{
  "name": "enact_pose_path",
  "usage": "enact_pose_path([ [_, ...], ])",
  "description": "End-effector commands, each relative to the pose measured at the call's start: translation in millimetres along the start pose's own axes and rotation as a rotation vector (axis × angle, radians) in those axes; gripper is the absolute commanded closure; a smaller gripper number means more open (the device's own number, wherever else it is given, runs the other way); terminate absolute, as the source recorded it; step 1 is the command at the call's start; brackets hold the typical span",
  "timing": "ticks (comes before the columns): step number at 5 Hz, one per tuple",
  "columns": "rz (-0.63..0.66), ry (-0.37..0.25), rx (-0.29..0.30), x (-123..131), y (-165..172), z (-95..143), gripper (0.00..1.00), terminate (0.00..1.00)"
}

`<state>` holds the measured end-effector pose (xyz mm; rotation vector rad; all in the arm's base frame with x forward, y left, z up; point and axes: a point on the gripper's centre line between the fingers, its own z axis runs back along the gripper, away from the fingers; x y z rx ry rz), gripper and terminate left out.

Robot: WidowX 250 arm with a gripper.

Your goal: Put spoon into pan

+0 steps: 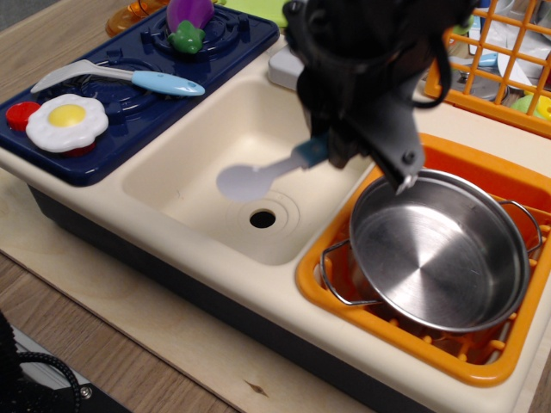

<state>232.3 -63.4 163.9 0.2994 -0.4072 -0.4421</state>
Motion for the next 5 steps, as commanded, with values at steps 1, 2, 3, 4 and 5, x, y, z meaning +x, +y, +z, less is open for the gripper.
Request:
enact_pose_path([
  [1,-0.015,-0.057,0.008,25,-2,30,1.0,0.0],
  [2,0.006,-0.112,-0.024,38,-21,33,1.0,0.0],
  [3,0.028,-0.154,-0.04,45,-40,29,1.0,0.0],
  [4,0.059,-0.193,-0.078,44,-51,21,1.0,0.0],
  [5,0.086,-0.234,-0.069,45,-59,14,0.0,1.0],
])
